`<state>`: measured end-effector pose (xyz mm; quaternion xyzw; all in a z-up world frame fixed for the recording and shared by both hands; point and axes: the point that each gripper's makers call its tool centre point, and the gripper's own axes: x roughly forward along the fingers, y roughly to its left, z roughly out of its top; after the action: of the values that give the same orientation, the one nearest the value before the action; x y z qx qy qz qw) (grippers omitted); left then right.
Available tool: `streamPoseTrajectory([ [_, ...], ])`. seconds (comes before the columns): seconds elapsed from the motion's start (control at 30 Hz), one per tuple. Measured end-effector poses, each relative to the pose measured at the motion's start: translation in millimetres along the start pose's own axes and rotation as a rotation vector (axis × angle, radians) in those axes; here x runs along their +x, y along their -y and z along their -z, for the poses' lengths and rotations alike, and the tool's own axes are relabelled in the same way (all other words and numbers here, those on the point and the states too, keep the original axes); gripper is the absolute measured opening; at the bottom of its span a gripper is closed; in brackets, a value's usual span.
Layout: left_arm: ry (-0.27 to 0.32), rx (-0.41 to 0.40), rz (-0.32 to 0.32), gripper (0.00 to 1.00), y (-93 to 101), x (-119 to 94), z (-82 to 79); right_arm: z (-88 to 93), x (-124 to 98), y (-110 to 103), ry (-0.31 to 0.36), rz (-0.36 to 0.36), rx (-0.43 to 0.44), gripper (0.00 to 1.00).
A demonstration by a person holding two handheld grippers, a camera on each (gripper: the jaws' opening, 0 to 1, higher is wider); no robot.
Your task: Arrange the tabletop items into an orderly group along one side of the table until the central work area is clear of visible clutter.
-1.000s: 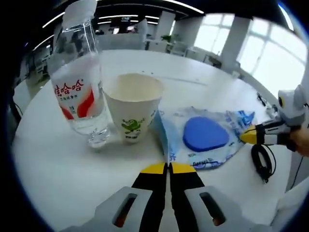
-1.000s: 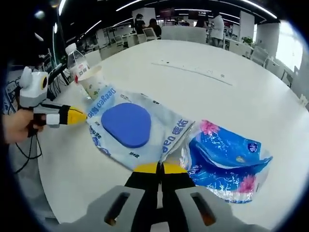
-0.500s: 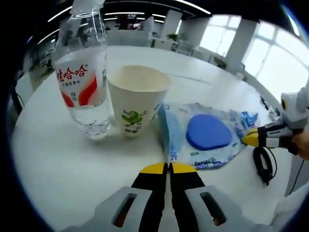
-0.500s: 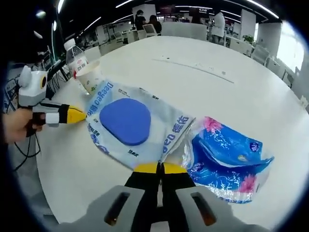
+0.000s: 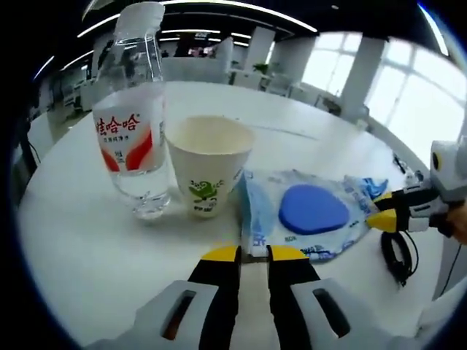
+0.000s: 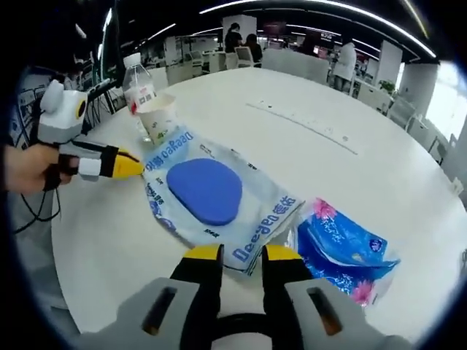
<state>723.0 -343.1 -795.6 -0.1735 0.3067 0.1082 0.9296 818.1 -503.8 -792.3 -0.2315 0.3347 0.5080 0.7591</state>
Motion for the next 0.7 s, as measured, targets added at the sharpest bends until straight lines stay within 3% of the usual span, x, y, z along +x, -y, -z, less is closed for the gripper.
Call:
streamPoseTrajectory([
  [0.2,0.027,-0.001,0.017,0.14,8.5,-2,-4.1,-7.3,-7,-1,0.034,-0.003,-0.025,0.29],
  [0.33,0.045,0.006,0.022,0.20,12.9,-7,-10.6,-23.0,-11,-8,0.106,-0.035,-0.047,0.32],
  [0.43,0.067,0.040,0.002,0.33,10.9,-12,-13.6,-30.1,-20,-13,0.138,-0.043,-0.062,0.34],
  [0.53,0.077,0.037,0.006,0.39,3.6,-13,-14.9,-33.1,-25,-15,0.158,-0.048,-0.057,0.37],
  [0.7,0.081,0.029,-0.029,0.58,-2.8,-23,-19.4,-34.5,-27,-14,0.194,-0.046,-0.043,0.50],
])
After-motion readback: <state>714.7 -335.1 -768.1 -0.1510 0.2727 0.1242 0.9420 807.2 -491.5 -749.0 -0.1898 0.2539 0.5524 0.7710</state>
